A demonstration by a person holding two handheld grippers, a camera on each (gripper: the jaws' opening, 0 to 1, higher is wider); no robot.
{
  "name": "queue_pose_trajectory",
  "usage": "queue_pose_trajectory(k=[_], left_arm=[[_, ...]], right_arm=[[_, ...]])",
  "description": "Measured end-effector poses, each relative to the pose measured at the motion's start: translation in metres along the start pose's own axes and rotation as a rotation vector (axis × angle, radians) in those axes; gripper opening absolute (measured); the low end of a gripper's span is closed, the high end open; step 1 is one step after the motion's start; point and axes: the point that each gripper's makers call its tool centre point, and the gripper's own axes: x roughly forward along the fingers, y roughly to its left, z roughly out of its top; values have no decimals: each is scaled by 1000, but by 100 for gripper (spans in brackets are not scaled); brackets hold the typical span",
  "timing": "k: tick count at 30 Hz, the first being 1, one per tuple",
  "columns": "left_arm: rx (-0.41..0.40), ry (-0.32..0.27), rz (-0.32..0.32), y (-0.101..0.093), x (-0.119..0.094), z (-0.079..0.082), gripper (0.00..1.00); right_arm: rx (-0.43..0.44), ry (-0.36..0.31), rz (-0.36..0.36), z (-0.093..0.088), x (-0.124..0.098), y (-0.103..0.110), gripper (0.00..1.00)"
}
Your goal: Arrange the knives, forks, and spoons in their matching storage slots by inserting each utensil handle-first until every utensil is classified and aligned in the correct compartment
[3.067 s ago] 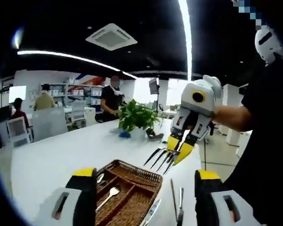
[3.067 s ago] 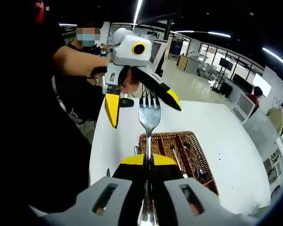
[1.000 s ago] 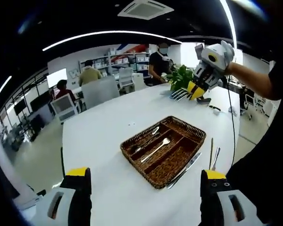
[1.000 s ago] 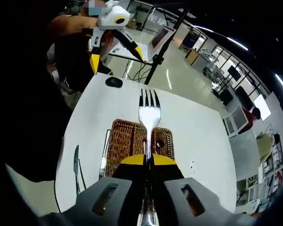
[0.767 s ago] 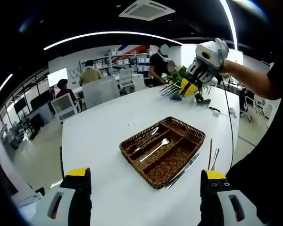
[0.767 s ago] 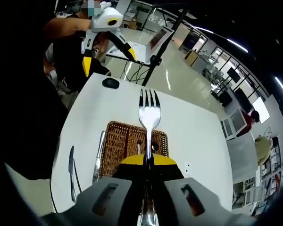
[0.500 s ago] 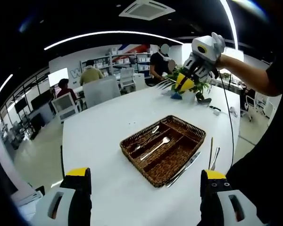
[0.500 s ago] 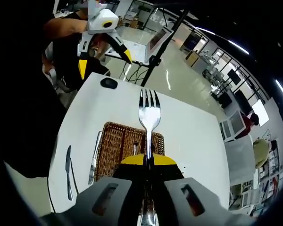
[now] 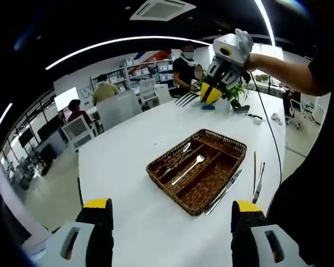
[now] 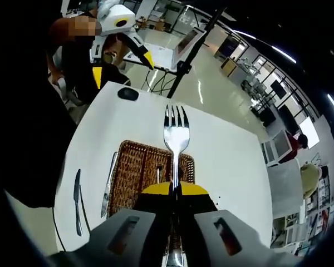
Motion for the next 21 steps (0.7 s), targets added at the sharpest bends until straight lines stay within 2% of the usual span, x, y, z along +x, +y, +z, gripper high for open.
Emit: queue_pose_trajectory(k=[2,6,17,21], left_arm=[[-31,-5,-2,2,2,1,94],[-29,3,1,3,3,-1,99],[-70,27,-2,2,3,-10,100],[-93,13,0,2,1,-8,100]], right_arm=[[-1,-1,2,-2,4,0,0],[4,8,8,-8,12,0,0],[-6,20,23,-20,36,6,0],[2,22,38,-29,48,9,0]])
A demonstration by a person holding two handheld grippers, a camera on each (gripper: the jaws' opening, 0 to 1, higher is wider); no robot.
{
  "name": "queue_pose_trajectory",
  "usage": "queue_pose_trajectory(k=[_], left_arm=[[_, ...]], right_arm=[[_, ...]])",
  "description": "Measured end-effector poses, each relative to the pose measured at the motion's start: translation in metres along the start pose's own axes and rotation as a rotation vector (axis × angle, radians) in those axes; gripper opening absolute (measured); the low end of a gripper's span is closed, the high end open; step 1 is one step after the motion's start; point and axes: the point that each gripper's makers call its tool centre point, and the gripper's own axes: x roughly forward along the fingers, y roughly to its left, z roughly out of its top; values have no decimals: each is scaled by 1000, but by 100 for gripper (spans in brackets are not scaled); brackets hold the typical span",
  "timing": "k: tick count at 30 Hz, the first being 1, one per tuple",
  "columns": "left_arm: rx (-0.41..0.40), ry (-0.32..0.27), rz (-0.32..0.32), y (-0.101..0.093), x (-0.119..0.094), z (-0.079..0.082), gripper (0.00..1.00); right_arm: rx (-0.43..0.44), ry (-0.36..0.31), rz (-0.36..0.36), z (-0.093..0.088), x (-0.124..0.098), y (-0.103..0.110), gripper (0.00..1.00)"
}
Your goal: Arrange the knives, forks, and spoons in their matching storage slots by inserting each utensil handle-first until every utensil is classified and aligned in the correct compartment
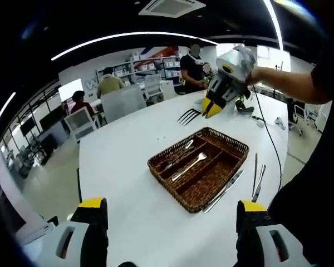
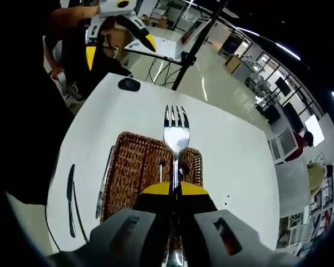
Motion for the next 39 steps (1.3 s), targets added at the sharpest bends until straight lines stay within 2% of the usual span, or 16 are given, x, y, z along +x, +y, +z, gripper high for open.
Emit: queue_pose_trajectory(k=[7,9,12,18,28,33,39], left_arm=[[22,-14,35,5,-5,4,100],[47,-7,98,15,-8,2,100],[5,-7,85,14,-10,-2,100],[-19,-15,68,12,-10,-5,100],[-37,-43,54,10,-12,-3,100],[-36,-50,64,12,-14,-3,100],[-49,-50,51,9,-14,-7,100]], right_arm=[[19,11,13,-14,19,6,0],[23,13,13,-17,23,7,0],[32,11,17,-19,29,9,0],[53,14,29,-27,45,14,0],[56,41,54,-41,73,26,0],[60,80,60,-58,90,32,0],[58,74,81,-60,107,42,0]])
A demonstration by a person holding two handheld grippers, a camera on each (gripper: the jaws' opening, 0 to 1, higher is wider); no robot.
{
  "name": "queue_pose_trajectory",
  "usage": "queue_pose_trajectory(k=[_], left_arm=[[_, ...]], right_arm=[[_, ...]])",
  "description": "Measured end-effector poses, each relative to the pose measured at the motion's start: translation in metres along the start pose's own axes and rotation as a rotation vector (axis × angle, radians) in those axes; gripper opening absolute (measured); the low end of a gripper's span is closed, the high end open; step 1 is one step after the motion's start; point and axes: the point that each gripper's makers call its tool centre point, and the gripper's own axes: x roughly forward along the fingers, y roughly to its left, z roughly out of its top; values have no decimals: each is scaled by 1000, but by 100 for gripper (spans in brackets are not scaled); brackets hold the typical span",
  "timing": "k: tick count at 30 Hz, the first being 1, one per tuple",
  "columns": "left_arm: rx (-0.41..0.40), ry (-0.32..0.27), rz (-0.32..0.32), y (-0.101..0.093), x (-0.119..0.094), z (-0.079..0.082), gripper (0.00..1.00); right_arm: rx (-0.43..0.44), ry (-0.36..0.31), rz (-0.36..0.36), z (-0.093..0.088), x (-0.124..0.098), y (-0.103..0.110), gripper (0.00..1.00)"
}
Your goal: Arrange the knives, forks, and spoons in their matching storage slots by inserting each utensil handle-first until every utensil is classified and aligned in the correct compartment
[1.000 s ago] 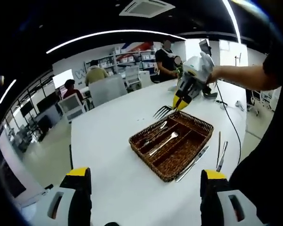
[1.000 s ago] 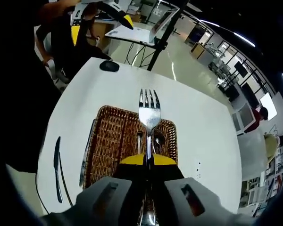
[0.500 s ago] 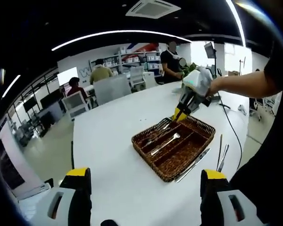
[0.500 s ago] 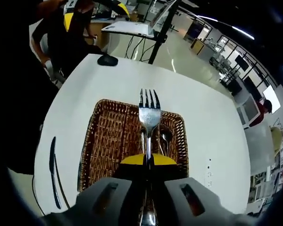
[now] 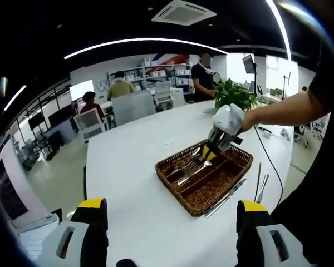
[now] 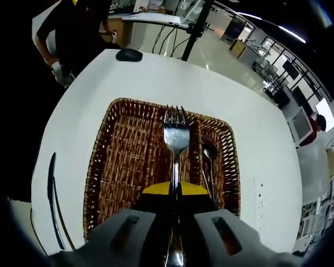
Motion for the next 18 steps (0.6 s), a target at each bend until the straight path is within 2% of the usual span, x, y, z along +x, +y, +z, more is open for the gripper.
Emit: queue_pose_trajectory(k=[5,18], left_arm=[[22,-18,-2,-3,0,2,100],[16,-13,15,-6,-4,2,100]], right_arm=[[45,-13,14,1,13,0,0],[91,7,31,-10,26,-1,0]])
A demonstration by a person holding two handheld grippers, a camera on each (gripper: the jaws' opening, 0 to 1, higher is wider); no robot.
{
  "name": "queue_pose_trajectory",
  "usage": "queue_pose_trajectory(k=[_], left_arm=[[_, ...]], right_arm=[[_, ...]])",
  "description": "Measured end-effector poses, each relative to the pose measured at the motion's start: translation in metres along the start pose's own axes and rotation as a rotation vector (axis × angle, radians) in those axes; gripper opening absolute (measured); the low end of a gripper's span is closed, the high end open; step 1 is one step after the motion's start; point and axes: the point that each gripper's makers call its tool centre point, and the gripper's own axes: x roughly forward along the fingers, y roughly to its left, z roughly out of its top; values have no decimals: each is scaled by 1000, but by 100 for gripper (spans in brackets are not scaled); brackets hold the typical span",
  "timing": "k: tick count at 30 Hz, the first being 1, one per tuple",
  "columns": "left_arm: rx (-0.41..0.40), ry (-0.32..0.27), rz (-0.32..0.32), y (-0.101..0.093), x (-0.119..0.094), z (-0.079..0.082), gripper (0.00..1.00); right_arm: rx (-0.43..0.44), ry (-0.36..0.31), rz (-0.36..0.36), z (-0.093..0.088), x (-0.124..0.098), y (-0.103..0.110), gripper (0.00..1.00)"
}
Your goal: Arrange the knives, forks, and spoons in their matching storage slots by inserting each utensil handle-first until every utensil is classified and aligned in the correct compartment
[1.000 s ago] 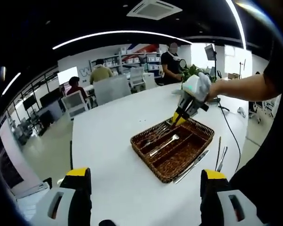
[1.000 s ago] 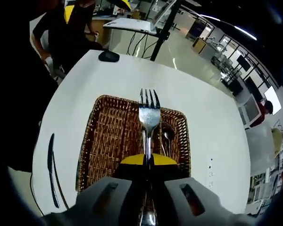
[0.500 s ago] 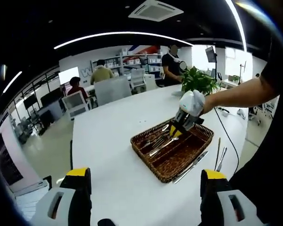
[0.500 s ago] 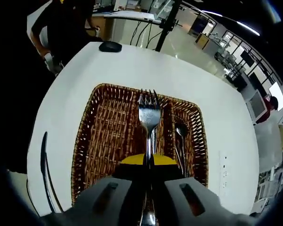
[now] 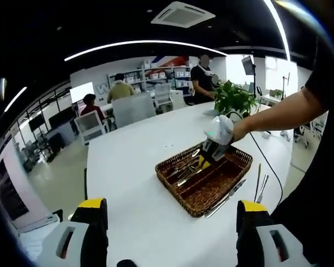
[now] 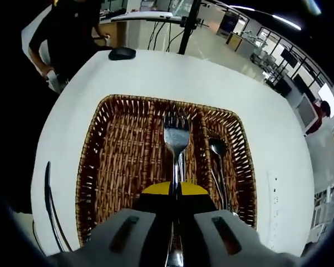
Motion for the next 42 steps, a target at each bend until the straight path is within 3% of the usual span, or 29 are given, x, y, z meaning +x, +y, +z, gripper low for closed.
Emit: queue_pose_trajectory(k=[11,21,42], left_arm=[[30,42,10,0,1,-10,100],[17,45,19,4,-2,-13,100],[1,38,19,9,1,-7,100]], right_arm=[[2,7,25,-6,13,1,0],[10,18,39,-11,23,3,0],[4,59,76,-16,39,6,1]])
